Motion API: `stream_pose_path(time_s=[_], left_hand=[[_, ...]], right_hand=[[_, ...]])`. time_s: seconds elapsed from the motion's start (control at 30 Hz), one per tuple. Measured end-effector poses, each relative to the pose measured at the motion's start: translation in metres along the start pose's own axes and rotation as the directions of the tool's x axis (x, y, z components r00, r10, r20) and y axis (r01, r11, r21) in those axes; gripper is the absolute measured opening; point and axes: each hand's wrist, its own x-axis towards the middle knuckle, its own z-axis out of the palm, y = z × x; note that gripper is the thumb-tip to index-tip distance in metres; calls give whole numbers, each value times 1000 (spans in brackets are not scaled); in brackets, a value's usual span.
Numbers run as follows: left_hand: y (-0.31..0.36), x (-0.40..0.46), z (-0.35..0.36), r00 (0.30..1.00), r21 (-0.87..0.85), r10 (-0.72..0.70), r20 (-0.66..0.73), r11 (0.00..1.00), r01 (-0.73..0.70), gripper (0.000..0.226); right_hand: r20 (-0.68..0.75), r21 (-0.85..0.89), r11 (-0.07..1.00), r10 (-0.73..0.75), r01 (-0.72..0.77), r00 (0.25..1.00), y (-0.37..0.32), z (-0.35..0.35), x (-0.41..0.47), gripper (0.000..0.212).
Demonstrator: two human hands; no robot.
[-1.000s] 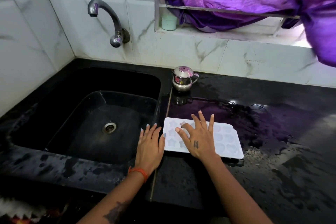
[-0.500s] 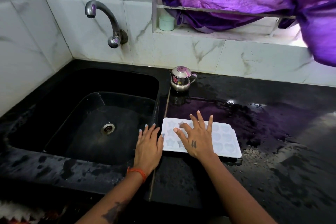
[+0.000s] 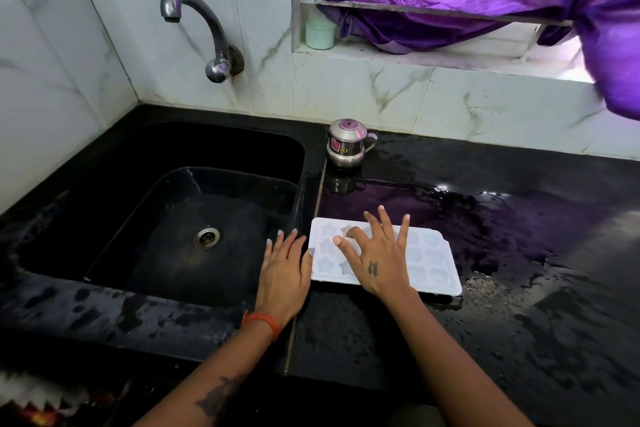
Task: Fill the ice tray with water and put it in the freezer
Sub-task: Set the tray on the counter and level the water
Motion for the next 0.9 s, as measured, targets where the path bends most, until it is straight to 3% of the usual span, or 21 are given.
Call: stream_pose_path(time_s=[0.3,0.53,0.73,0.9], left_hand=[[0,0,0,1000,3,0,-1,1000,0,76],[0,0,0,1000,-5,-3,6,1000,3,77],[0,-1,-1,1000,-14,-7,4,1000,7,78],[0,0,-1,1000,-11,-9,10,1000,9,78]], right_hand=[[-9,72,997,30,-29,1000,0,-5,4,98],[-73,141,990,5,5,997,-20,-18,17,73],[-32,109,992,-53,56,998,-33,-2,12,93],[-46,43,996,-81,83,996,-33,7,11,86]])
